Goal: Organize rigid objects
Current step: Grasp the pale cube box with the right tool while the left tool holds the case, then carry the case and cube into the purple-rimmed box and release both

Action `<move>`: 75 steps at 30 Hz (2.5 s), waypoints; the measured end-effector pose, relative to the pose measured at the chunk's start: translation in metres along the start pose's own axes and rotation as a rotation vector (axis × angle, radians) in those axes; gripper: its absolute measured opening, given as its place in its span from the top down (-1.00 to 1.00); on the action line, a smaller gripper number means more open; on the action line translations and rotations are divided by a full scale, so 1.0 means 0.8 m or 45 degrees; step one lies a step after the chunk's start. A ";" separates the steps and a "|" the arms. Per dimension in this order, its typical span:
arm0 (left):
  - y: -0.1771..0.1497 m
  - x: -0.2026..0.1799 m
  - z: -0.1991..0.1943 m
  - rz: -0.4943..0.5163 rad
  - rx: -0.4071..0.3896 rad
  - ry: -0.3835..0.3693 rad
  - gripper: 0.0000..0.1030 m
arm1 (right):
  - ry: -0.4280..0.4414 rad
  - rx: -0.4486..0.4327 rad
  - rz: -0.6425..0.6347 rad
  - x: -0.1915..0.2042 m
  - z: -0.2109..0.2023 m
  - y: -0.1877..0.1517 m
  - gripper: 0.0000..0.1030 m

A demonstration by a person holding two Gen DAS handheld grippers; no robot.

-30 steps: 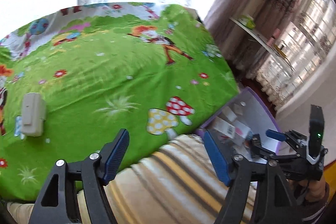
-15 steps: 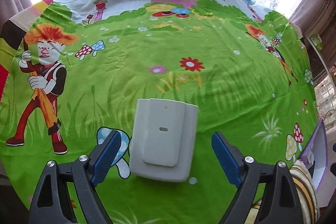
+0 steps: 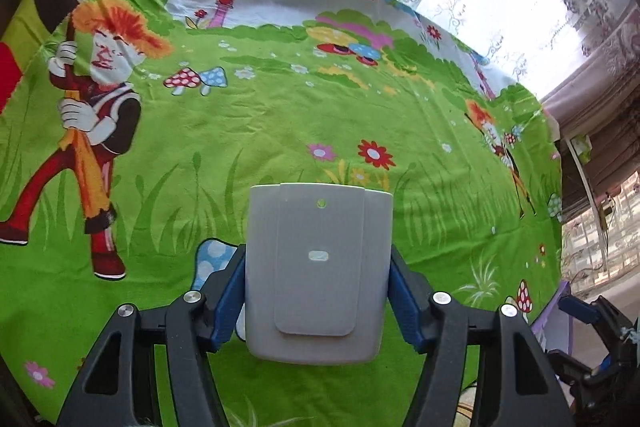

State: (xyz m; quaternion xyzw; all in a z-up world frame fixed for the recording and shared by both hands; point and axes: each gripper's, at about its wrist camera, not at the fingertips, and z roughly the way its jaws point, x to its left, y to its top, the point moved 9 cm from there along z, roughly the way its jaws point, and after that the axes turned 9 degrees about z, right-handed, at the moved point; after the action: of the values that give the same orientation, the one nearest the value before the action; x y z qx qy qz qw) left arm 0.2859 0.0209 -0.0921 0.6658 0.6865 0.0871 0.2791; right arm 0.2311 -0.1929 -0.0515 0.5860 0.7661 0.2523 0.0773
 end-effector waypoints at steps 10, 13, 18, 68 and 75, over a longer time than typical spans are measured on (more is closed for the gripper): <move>0.004 0.056 -0.060 -0.177 -0.155 0.081 -0.26 | 0.083 0.024 -0.179 0.128 0.076 0.044 -0.63; 0.002 0.067 -0.070 -0.196 -0.182 0.094 -0.26 | 0.058 0.004 -0.305 0.157 0.105 0.053 -0.63; -0.002 0.079 -0.075 -0.231 -0.205 0.091 -0.26 | 0.049 0.053 -0.317 0.174 0.147 0.062 -0.63; -0.096 -0.360 -0.077 0.425 -0.067 -0.334 -0.26 | -0.371 -0.276 0.327 -0.170 -0.153 -0.078 -0.22; -0.139 -0.464 -0.058 0.582 0.023 -0.422 -0.26 | -0.495 -0.297 0.486 -0.259 -0.208 -0.143 -0.22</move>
State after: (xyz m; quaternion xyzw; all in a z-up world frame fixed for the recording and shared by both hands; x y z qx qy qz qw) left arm 0.1505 -0.3361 -0.0089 0.8110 0.4643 0.0316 0.3546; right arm 0.1266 -0.4578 0.0003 0.7440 0.5788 0.2317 0.2404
